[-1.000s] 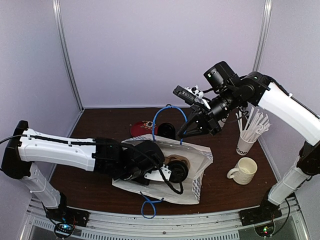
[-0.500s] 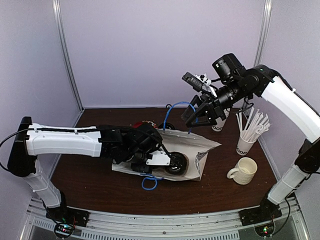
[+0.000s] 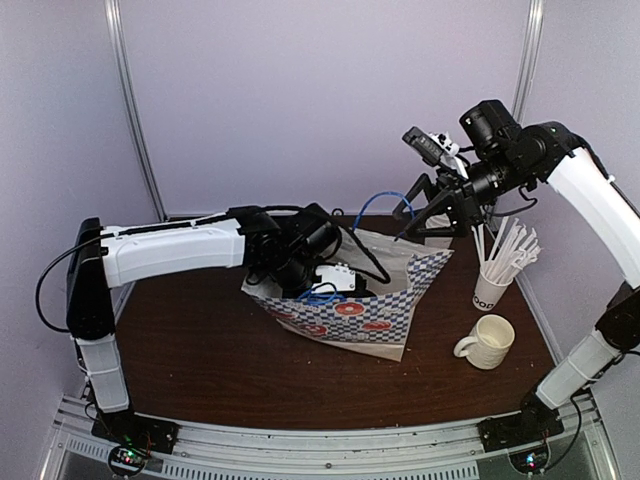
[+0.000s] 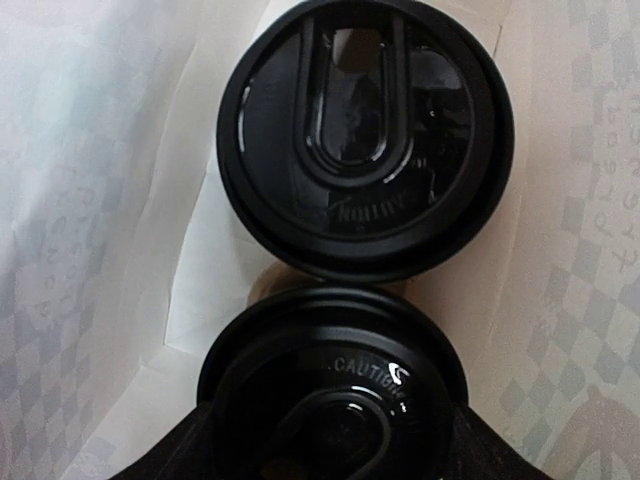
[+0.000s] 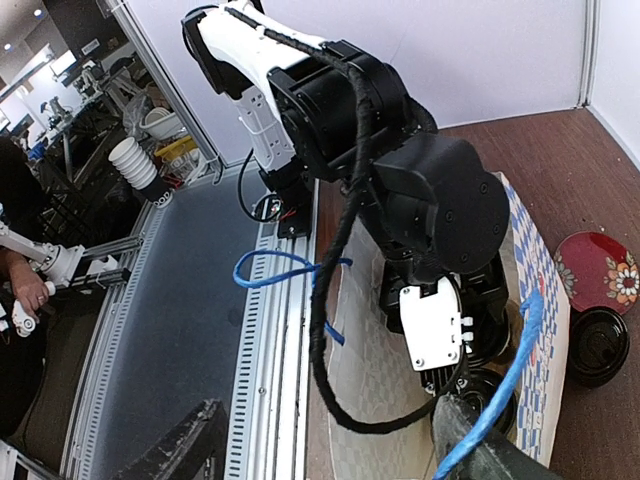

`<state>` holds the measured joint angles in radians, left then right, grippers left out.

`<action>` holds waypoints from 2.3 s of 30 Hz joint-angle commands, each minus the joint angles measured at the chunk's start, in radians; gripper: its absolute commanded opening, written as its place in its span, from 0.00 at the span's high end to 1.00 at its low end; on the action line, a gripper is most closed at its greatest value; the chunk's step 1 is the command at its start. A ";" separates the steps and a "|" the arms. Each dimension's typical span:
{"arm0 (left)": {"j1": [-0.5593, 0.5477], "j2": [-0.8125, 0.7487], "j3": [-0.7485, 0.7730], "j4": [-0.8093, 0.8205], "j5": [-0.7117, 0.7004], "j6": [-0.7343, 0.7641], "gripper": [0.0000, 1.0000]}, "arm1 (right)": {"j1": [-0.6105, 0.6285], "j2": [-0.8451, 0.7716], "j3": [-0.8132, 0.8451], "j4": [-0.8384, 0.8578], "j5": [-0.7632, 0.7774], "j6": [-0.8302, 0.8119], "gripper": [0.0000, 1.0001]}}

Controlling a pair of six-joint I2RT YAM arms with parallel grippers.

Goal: Pack the takeout coffee

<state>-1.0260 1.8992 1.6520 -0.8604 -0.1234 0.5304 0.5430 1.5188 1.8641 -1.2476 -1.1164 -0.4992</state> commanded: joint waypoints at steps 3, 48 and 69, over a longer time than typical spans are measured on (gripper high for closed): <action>0.015 0.101 0.092 -0.060 0.198 -0.055 0.46 | -0.052 -0.040 -0.045 -0.029 -0.106 -0.018 0.26; 0.027 0.459 0.586 -0.411 0.256 -0.161 0.53 | -0.308 -0.087 -0.091 0.160 -0.001 0.175 0.17; 0.006 0.232 0.575 -0.413 0.208 -0.214 0.02 | -0.308 -0.119 -0.093 0.152 -0.003 0.172 0.15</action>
<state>-1.0183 2.2108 2.2333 -1.2583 0.0822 0.3290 0.2405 1.4326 1.7809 -1.1091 -1.1244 -0.3325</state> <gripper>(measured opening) 0.975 0.846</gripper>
